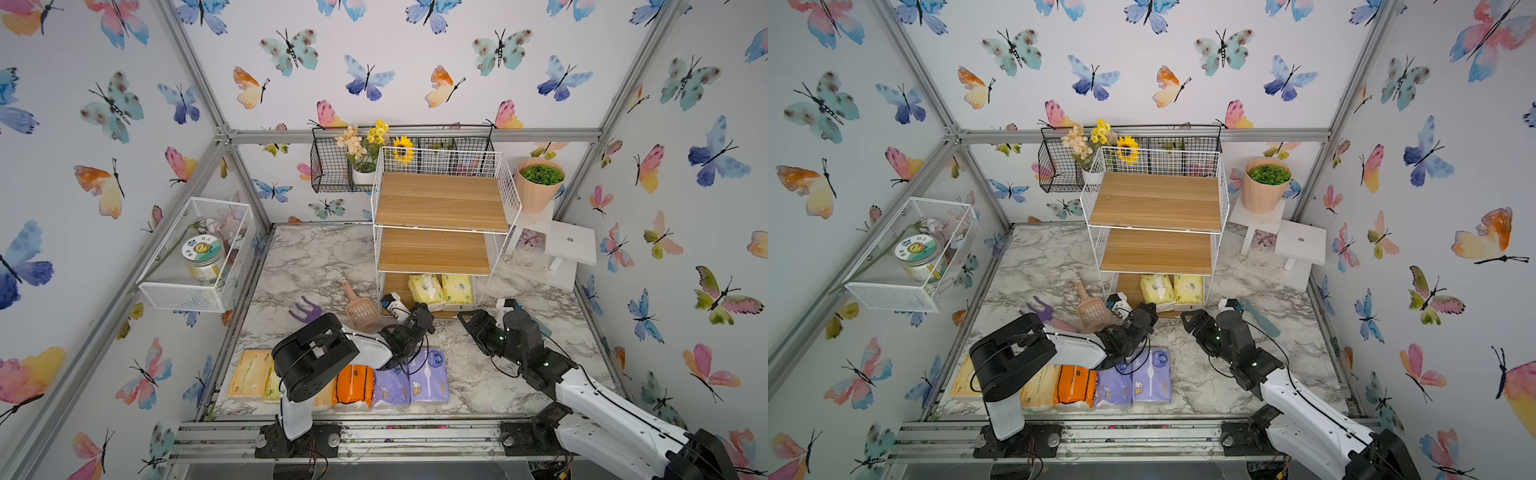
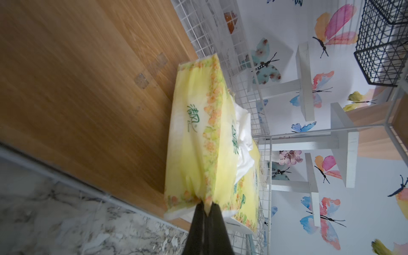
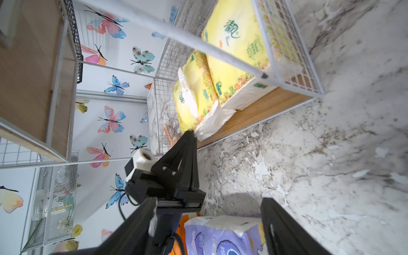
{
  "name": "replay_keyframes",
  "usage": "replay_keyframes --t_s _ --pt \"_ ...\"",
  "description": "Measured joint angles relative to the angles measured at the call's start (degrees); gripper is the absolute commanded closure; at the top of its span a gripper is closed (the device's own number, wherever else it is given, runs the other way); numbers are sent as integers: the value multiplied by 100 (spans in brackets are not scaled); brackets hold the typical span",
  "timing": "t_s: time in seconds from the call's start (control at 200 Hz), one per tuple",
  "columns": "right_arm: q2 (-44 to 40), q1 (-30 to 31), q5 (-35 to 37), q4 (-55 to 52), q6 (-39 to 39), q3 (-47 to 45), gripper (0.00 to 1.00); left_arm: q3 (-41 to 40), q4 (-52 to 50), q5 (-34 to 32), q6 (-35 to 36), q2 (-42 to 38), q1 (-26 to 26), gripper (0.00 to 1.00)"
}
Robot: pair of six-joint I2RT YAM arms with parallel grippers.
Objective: Remove the tissue boxes from the shelf
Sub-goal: Pick up a box of tissues from the shelf.
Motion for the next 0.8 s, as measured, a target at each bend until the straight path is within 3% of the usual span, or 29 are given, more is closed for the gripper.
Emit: replay_keyframes --t_s 0.295,0.801 --pt "221 -262 -339 214 -7 -94 19 232 -1552 -271 -981 -743 -175 100" --pt "1504 -424 -1620 1574 -94 -96 17 -874 -1537 151 -1244 -1902 -170 100"
